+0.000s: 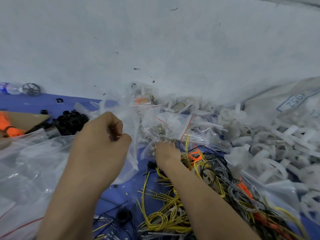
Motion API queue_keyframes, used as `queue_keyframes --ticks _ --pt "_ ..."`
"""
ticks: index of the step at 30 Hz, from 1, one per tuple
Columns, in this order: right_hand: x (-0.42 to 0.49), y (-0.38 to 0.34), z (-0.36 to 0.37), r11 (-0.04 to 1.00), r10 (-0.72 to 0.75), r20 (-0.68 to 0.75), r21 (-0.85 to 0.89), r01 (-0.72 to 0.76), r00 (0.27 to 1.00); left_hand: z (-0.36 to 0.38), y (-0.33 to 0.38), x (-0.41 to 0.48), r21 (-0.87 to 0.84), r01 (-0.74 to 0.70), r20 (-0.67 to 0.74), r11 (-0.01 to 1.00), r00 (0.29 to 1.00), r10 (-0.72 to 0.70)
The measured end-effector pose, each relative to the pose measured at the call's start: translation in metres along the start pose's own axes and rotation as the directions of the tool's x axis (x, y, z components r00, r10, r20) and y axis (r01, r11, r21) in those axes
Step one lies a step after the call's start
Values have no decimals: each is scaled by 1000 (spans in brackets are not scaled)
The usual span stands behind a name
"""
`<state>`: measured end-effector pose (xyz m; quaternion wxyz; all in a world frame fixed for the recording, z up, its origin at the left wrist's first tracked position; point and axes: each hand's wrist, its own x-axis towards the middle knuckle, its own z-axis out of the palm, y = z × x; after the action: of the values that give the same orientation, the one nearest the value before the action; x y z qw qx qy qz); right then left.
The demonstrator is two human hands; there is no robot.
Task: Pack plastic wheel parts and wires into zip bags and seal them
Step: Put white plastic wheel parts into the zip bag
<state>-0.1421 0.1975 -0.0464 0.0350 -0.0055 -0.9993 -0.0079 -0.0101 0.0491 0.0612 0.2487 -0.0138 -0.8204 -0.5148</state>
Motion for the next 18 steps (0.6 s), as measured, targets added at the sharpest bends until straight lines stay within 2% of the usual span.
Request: queue_keyframes --ticks 2,3,5,6,7,8,9,10,11,12,14,16,18 --pt "-4 0 -2 997 0 18 -81 1 1000 2 4 -1 -22 37 50 999 998 -36" --pt "-7 -1 -7 999 2 25 -46 -1 1000 2 6 -2 -34 52 64 998 997 -50" --pt "-17 -3 -24 976 24 -54 219 -12 998 3 8 -3 -27 42 79 999 996 -40" --pt "-26 -2 -38 912 75 -132 409 -14 988 3 9 -3 -7 21 80 1000 997 -21" --pt "-35 2 -52 801 156 -182 598 -17 971 3 10 -3 17 2 80 1000 997 -3" --pt "-46 9 -65 631 249 -179 776 -19 952 4 10 -4 34 -11 79 999 997 8" --pt "-59 17 -77 370 327 -126 929 -4 937 5 10 -4 43 -15 91 999 996 11" --pt "-73 27 -89 55 361 -37 998 18 932 7 9 -4 51 -11 120 999 993 4" --pt "-90 39 -100 -223 343 47 974 33 938 10 10 -5 64 -12 162 998 987 1" --pt "-107 51 -108 -418 304 100 908 38 947 14 11 -6 79 -26 212 997 977 8" --pt "-136 74 -119 -621 203 92 782 56 975 25 14 -11 146 -106 322 984 945 54" --pt "-158 92 -124 -694 172 21 712 106 985 42 21 -20 227 -228 424 947 898 115" --pt "-171 105 -123 -718 156 -1 686 114 988 61 29 -32 240 -346 496 907 847 192"
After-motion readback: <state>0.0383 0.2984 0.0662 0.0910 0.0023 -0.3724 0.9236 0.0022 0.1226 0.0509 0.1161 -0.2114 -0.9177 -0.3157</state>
